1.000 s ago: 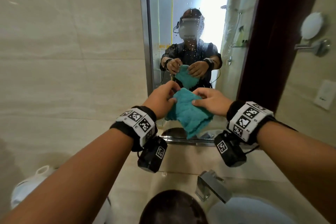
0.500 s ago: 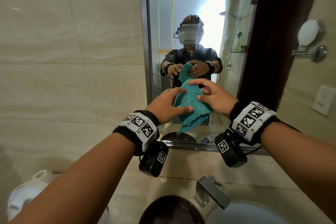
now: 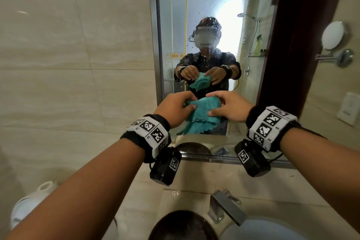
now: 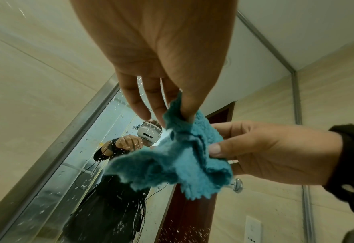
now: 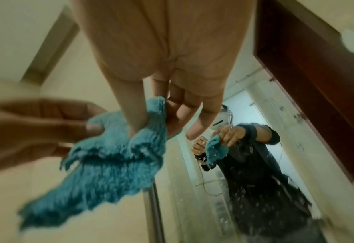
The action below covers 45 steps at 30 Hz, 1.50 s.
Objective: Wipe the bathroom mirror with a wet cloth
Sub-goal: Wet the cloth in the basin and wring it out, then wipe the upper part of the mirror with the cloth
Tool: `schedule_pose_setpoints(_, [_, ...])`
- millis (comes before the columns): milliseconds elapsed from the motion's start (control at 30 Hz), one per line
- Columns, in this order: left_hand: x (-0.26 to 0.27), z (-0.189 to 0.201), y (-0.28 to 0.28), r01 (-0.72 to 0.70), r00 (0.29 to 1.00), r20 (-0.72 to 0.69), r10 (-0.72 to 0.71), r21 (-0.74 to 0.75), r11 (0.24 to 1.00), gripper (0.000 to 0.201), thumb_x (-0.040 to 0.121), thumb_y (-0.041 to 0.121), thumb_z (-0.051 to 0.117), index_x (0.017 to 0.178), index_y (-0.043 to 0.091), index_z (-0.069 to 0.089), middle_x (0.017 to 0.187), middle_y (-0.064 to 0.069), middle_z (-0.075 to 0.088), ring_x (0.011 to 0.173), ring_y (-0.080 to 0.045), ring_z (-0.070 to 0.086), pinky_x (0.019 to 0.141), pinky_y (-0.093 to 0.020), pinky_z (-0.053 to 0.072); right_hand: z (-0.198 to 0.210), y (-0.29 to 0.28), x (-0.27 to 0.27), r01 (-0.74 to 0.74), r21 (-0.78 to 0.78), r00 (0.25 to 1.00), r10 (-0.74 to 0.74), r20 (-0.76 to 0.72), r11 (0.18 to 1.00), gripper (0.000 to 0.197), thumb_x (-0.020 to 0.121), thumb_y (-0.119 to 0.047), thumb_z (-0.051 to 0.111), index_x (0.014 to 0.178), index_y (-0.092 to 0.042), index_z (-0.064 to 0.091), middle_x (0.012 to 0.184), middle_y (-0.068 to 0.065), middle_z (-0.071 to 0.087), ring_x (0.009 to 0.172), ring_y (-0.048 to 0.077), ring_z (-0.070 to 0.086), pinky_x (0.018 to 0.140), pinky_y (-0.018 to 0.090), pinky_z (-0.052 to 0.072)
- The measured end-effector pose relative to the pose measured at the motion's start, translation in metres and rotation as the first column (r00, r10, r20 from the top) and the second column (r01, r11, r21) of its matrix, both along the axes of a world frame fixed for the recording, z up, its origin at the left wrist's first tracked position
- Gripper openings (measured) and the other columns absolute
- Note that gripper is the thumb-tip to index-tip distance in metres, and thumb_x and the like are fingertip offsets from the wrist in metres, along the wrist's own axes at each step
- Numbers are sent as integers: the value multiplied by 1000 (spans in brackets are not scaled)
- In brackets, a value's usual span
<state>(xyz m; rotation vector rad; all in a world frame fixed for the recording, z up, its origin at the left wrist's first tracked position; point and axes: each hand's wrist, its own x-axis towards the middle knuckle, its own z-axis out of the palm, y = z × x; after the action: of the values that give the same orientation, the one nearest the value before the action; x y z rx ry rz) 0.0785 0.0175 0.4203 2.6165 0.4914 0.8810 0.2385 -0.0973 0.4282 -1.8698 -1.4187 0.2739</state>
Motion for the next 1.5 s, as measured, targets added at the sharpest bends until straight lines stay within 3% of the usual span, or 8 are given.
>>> schedule_pose_setpoints(167, [-1,3,-4,17,1000,-18,-18,-26,999,22,89,24,61,111,20,60,101,4,61,87,-11,56,75,-22,44,-4,4,9,108,73,911,-128,392,991,27,80,-33,71,104,-23,67,108,-1,44,104,15,44,96,28,37])
schedule_pose_setpoints(333, [3,10,-11,29,995,-94,-34,-52,998,42,83,22,68,122,18,52,112,-3,63,95,-13,59,83,-26,49,4,6,3,-29,130,962,-7,272,991,13,87,-29,63,92,-18,59,86,-2,60,81,16,57,65,23,42])
schedule_pose_setpoints(500, [6,27,-7,-56,998,5,56,-37,998,31,84,15,67,112,12,56,108,-8,64,98,-21,60,86,-36,51,13,14,6,-149,273,981,176,-78,950,31,77,-19,75,100,-22,54,100,2,65,92,17,65,79,32,55])
schedule_pose_setpoints(867, [7,83,23,-44,998,60,36,137,990,30,89,22,61,119,19,57,108,-5,66,96,-18,61,81,-25,49,69,40,-4,-88,453,984,8,176,887,20,77,-20,75,90,-24,61,89,-7,64,85,12,62,76,23,50])
schedule_pose_setpoints(1033, [1,110,58,-19,991,134,-20,282,959,22,85,14,59,106,19,62,100,-2,65,87,-17,57,80,-33,49,100,48,-27,-79,318,981,131,-144,945,27,94,-42,46,89,-22,62,92,-2,65,84,11,62,79,27,52])
schedule_pose_setpoints(1267, [13,133,96,87,951,242,-191,385,919,19,86,19,58,105,23,61,110,2,62,99,-19,57,85,-37,49,134,77,-31,-35,226,890,134,-436,974,21,87,-21,62,105,-16,52,117,10,56,98,26,64,75,38,58])
schedule_pose_setpoints(1367, [20,143,104,123,945,236,-228,392,912,21,85,17,59,105,24,61,106,4,61,95,-17,57,83,-39,49,144,85,-27,1,282,927,104,-360,959,33,83,-7,66,112,-15,53,120,12,57,94,25,65,70,33,59])
schedule_pose_setpoints(1500, [23,160,112,124,943,246,-225,369,921,29,82,12,63,109,23,58,101,10,53,93,-10,54,85,-35,51,160,95,-13,71,352,997,-61,-40,933,35,76,-7,72,106,-22,61,105,9,64,93,34,66,79,50,55])
